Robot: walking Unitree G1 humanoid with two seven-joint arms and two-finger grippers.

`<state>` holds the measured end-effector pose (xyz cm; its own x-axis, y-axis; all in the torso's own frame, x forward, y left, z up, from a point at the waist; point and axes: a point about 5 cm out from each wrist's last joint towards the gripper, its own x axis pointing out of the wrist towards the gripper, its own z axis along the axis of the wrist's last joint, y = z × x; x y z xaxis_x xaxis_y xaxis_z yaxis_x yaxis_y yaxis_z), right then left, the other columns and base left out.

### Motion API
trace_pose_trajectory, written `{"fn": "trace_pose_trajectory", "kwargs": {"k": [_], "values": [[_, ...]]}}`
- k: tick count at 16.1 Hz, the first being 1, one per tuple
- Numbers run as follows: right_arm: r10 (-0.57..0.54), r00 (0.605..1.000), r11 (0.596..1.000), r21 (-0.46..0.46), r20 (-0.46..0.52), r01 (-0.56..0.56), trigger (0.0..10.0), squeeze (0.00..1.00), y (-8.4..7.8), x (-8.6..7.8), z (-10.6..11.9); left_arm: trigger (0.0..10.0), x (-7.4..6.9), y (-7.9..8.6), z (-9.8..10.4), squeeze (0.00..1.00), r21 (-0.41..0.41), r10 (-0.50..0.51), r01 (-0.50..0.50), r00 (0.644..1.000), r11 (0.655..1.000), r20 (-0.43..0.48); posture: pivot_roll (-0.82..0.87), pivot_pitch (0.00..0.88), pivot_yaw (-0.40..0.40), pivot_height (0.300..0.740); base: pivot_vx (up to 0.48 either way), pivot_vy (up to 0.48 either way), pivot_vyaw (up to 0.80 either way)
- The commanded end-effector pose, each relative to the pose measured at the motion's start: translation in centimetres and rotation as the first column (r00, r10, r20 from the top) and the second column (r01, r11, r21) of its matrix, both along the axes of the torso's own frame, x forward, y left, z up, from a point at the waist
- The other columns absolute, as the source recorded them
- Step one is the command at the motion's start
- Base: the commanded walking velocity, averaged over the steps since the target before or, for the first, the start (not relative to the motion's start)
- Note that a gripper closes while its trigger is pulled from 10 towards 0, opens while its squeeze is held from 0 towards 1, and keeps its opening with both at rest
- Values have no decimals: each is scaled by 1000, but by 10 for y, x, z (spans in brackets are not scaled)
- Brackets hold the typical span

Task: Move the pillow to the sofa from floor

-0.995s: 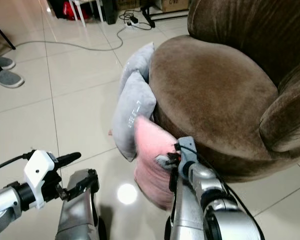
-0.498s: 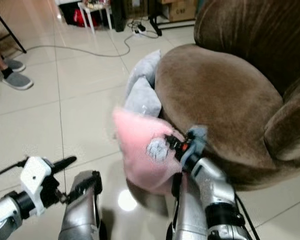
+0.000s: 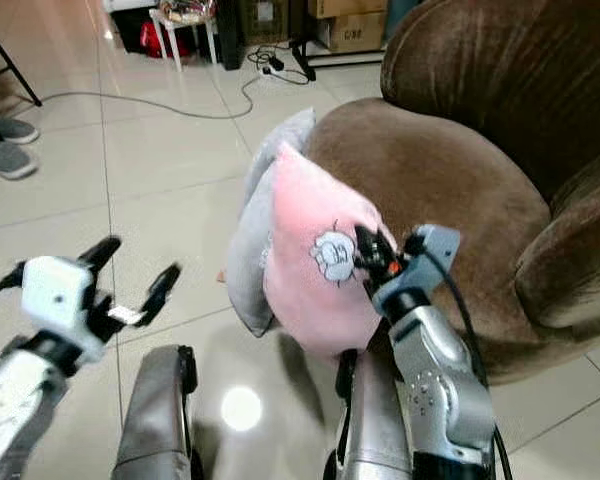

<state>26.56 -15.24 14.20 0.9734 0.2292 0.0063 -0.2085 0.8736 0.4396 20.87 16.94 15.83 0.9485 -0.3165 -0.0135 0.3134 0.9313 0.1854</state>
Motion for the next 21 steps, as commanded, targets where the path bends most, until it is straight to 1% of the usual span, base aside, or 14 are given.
{"fn": "trace_pose_trajectory", "kwargs": {"k": [1,3,4,5,6,7,9,11,13,14,16,19,21], "values": [[-1,998,1000,18,64,0,10000,0,1,-4,21,10000,0,-4,4,0,17,18,-18,1000,1000,21,80,0,-9,531,0,0,0],[-8,996,1000,6,85,8,10000,0,2,-8,32,10000,7,-1,8,0,11,66,-67,997,998,46,64,0,-2,546,0,0,0],[-32,996,999,-10,80,33,10000,0,1,-10,37,10000,10,0,10,0,12,87,-88,994,996,63,55,0,4,556,0,0,0],[-50,996,999,-11,74,51,10000,0,0,-11,39,10000,12,-1,10,0,14,85,-87,994,996,75,56,0,4,566,0,0,0],[-64,997,998,-21,50,65,10000,0,1,-11,35,10000,17,-2,7,0,4,114,-115,991,993,76,49,0,12,581,0,0,0],[-65,997,997,-30,38,66,10000,0,1,-11,33,10000,18,-1,7,0,-5,137,-137,987,991,79,58,0,4,591,0,0,0],[-47,998,999,-12,52,48,10000,0,7,-6,42,10000,18,2,14,0,1,155,-156,983,988,99,75,0,-6,616,0,0,0],[-41,996,999,-17,77,43,10000,0,8,2,50,10000,23,8,18,0,16,176,-179,977,984,120,84,0,-15,636,0,0,0],[-50,995,999,-6,86,50,10000,0,10,4,54,10000,25,9,21,0,9,179,-182,975,983,134,82,0,-9,651,0,0,0],[-53,994,999,5,90,53,10000,0,11,5,55,10000,28,9,21,0,11,181,-184,974,983,137,82,0,-12,661,0,0,0],[-78,995,997,7,60,77,10000,0,9,8,50,10000,30,6,17,0,24,186,-190,974,981,128,77,0,-7,681,0,0,0],[-73,996,997,30,56,72,10000,0,10,13,52,10000,35,4,19,0,8,185,-188,973,982,142,73,0,-13,711,0,0,0],[-72,995,997,38,62,70,10000,0,9,16,53,10000,38,3,18,0,4,186,-189,972,982,144,60,0,-4,731,0,0,0]]}}
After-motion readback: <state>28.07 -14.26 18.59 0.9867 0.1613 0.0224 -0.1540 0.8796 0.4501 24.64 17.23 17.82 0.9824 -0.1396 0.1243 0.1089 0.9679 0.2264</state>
